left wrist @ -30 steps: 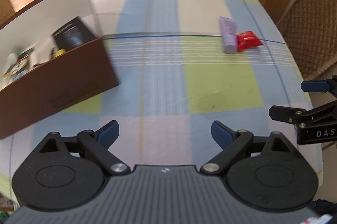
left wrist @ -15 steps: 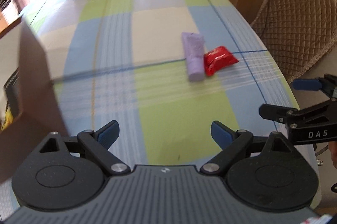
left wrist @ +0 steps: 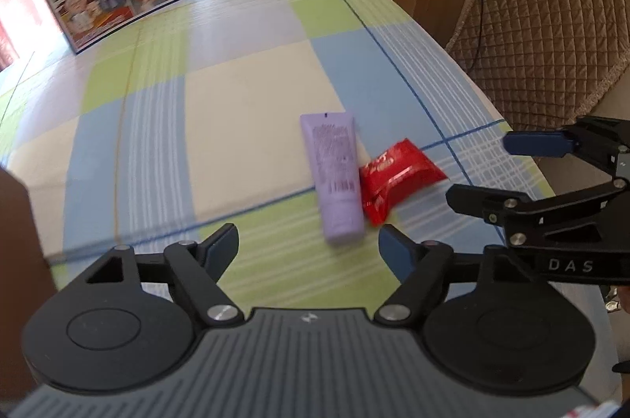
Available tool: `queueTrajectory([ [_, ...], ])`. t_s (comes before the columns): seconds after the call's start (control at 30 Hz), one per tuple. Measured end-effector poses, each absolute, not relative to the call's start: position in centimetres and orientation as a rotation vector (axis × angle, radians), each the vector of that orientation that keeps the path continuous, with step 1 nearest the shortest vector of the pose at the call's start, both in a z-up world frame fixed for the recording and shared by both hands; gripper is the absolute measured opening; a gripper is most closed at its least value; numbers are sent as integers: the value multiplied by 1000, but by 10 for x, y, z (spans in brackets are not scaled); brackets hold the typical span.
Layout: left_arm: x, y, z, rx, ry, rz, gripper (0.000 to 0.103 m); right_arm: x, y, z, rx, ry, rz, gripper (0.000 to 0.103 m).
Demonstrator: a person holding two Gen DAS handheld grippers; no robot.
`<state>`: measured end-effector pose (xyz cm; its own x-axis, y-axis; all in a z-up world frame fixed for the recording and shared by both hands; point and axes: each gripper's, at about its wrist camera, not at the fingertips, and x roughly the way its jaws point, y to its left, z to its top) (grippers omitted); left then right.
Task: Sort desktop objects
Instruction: 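Grasp the purple tube with the left tool, then grasp the red packet with the right tool while the left tool holds the tube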
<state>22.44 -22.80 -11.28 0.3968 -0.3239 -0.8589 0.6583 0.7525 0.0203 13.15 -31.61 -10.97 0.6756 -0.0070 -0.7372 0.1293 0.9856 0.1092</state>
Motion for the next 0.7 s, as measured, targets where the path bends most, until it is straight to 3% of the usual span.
queueTrajectory([
  [0.13, 234, -238, -121, 406, 982, -672, 62, 134, -321, -112, 169, 832, -87, 50],
  [0.4, 247, -251, -135, 410, 994, -726, 37, 138, -325, -112, 183, 834, -59, 50],
  [0.43, 248, -252, -136, 407, 999, -733, 28, 139, -324, -111, 175, 827, -55, 50],
  [0.47, 249, -251, -137, 401, 1004, -740, 26, 141, -323, -111, 169, 825, -46, 50],
  [0.7, 251, -230, -137, 373, 1003, -653, 25, 154, -311, -115, 117, 830, 15, 51],
])
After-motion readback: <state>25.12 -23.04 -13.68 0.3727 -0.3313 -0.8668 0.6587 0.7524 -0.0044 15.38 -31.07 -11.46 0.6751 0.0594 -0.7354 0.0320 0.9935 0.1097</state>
